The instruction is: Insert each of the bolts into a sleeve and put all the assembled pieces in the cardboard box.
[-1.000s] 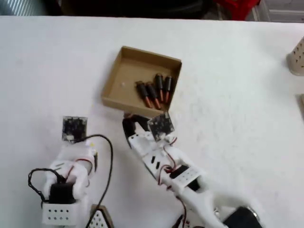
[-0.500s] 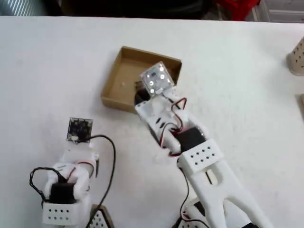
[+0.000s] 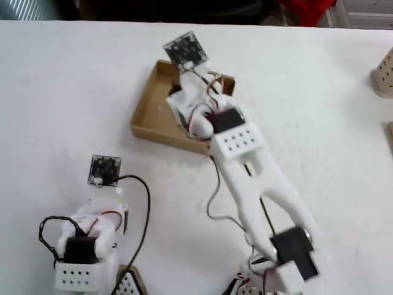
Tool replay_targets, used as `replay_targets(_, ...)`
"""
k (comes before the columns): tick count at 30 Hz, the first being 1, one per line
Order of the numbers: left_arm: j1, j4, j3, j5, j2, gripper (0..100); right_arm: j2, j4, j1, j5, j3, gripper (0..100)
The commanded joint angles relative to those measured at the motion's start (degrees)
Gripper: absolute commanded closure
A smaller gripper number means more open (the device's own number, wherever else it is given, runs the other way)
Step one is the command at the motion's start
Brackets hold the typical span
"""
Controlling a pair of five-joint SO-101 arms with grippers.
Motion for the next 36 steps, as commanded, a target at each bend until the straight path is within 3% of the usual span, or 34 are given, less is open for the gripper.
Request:
replay_targets(1,0.22,-0.35,-0.09,-0.79,-0.4,98,10.59,3.38,1.45,0.7,-14.86,98.1)
replay_targets(12,0.22,-0.35,-0.09,-0.79,-0.4,98,28.62,4.35,8.75,0.62,-24.97,97.6)
replay_targets(17,0.22,-0.35,-0.09,-0.79,-0.4,98,33.27,4.35,8.66,0.18,-24.97,84.4)
replay_targets(20,0.22,-0.35,-0.09,-0.79,-0.4,98,34.86,4.35,8.75,0.18,-24.97,79.5)
replay_targets(29,0.22,-0.35,-0.09,-0.79,-0.4,98,30.55,5.32,11.47,0.18,-24.53,79.4)
replay_targets(36,0.22,-0.35,-0.09,-0.79,-0.4,98,21.05,15.16,13.49,0.18,-24.62,98.5)
